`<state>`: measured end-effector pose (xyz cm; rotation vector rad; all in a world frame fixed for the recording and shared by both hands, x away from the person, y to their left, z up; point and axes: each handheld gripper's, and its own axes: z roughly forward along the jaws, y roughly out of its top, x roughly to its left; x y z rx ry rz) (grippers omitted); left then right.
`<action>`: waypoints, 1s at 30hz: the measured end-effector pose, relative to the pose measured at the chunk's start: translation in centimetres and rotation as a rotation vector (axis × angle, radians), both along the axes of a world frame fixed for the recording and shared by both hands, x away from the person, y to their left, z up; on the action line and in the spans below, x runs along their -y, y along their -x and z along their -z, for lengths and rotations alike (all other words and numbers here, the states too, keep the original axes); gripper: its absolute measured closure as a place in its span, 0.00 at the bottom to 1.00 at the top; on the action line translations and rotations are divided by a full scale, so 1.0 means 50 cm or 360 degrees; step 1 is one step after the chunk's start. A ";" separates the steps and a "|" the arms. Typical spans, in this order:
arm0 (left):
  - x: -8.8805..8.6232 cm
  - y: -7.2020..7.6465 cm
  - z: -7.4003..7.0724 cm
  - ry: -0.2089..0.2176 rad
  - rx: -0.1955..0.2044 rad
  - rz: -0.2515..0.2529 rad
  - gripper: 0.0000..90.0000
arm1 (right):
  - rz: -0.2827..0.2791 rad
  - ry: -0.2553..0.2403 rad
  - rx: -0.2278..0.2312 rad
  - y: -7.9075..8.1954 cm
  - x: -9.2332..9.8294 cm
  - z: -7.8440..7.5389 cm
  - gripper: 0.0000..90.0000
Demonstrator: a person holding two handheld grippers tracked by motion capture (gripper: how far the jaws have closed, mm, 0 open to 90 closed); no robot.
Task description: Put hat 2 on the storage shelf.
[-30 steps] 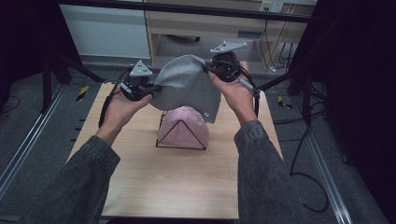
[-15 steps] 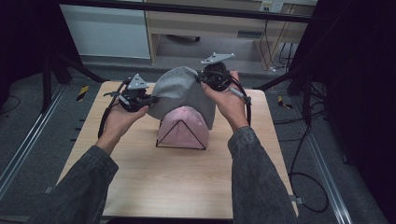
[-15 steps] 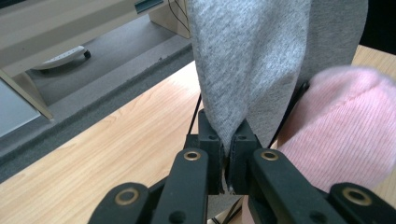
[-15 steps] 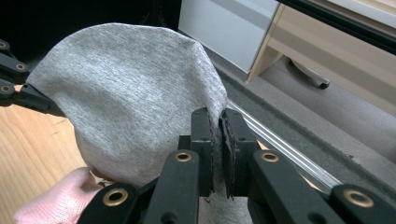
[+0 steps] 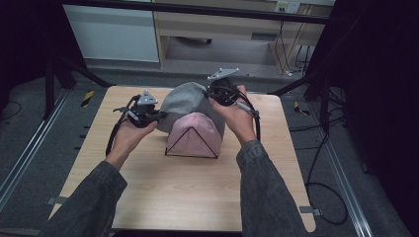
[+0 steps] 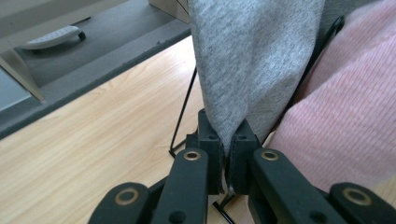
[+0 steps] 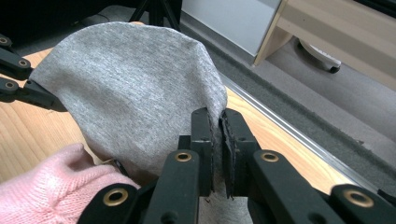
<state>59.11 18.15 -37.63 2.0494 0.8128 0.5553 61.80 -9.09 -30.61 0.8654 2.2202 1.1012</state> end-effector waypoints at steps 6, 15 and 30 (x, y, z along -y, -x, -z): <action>-0.003 -0.003 0.019 0.0005 -0.0024 -0.0009 0.96 | 0.0000 0.0006 -0.0016 -0.001 -0.003 0.013 0.94; -0.003 -0.011 0.045 -0.0030 -0.0066 -0.0031 0.96 | 0.0017 0.0048 -0.0074 -0.008 -0.008 0.038 0.94; -0.009 -0.023 0.075 -0.0016 -0.0119 -0.0048 0.94 | 0.0035 0.0058 -0.0122 -0.022 -0.019 0.062 0.92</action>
